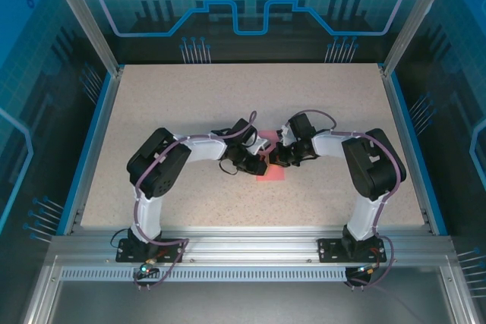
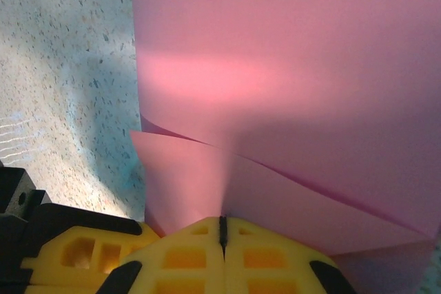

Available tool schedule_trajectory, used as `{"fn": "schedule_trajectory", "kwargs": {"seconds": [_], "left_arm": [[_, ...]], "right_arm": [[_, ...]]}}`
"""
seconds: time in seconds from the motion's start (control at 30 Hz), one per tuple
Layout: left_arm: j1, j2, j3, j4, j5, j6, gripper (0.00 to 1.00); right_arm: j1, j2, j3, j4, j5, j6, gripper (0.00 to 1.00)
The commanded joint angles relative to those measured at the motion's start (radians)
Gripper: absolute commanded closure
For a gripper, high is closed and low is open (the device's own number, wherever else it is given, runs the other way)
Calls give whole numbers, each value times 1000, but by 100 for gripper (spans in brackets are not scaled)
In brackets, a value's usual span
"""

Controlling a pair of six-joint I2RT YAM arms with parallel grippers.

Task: Fold a paper plane with a square sheet of paper (fold left side to right side)
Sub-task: Fold the triangle a second time at the center of the table.

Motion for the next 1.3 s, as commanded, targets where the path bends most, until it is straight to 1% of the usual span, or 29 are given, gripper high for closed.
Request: {"fn": "schedule_trajectory", "kwargs": {"seconds": [0.0,0.43,0.73,0.8,0.9,0.93,0.97,1.1,1.17,1.2,1.27], "left_arm": [[-5,-33,-74,-87,-19,17,100],[0,-114,-195,-85,-49,4,100],[32,-159,-235,-84,-48,-1,100],[38,-178,-233,-82,-46,-3,100],[50,-214,-223,-73,-37,-11,99],[55,-225,-218,-65,-31,-16,97],[61,-233,-211,-59,-27,-24,93],[86,-252,-181,-16,-16,-56,75],[93,-240,-154,4,-13,-65,68],[95,-229,-141,11,-12,-69,63],[95,-201,-109,24,-2,-71,56]], "right_arm": [[-8,37,8,-71,70,-19,100],[-16,46,20,-91,77,-29,100],[-15,37,17,-63,53,-24,100],[-16,18,13,-30,29,-20,98],[-15,-34,11,12,14,-19,93],[-18,-56,11,18,18,-21,91],[-18,-76,10,19,27,-22,88],[-30,-156,-5,9,81,-36,72],[-40,-202,-35,11,113,-37,63],[-47,-225,-42,16,126,-36,59],[-61,-267,-107,35,142,-28,51]]}}
